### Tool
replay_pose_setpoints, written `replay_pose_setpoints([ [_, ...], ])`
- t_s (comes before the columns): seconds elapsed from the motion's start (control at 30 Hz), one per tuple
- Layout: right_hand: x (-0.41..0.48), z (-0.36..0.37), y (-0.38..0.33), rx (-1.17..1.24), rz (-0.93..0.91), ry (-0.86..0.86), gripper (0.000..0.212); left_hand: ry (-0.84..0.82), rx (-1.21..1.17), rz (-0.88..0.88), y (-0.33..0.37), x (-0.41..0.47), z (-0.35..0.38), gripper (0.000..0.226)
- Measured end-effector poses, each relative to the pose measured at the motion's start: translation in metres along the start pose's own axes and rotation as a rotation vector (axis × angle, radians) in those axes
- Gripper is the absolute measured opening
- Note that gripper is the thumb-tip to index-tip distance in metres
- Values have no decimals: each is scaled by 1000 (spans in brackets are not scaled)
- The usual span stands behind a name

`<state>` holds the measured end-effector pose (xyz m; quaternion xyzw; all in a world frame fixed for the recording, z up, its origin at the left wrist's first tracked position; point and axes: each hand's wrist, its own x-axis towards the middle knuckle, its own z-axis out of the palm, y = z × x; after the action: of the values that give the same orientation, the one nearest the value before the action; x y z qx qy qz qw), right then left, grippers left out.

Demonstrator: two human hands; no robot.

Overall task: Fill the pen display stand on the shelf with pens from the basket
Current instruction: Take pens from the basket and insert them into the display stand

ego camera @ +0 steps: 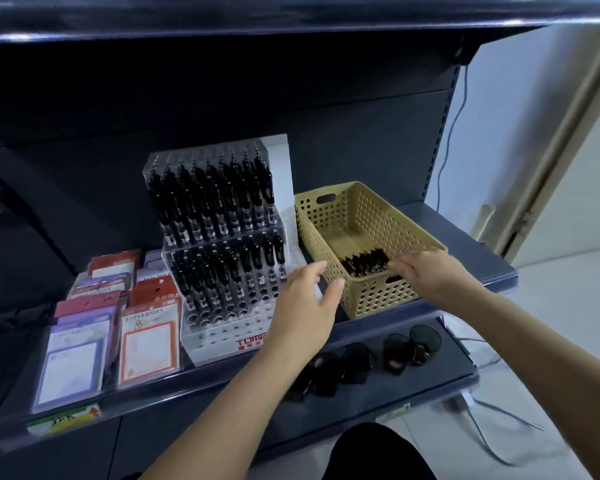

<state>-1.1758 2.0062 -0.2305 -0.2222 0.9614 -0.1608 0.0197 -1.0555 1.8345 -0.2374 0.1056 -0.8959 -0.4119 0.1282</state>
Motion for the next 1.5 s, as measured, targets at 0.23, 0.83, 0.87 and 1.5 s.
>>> replay_pose_setpoints([
  [0.23, -11, 2, 10, 51, -63, -11, 39, -146, -176, -319, 27, 41, 26, 60],
  [0.83, -10, 7, 29, 510, 99, -91, 22, 120, -107, -208, 18, 10, 87, 64],
  [0.87, -2, 8, 29, 508, 139, -93, 40, 130, -113, -200, 16, 9, 89, 64],
  [1.5, 53, 50, -12, 227, 326, -68, 92, 150, -172, -204, 13, 14, 91, 72],
])
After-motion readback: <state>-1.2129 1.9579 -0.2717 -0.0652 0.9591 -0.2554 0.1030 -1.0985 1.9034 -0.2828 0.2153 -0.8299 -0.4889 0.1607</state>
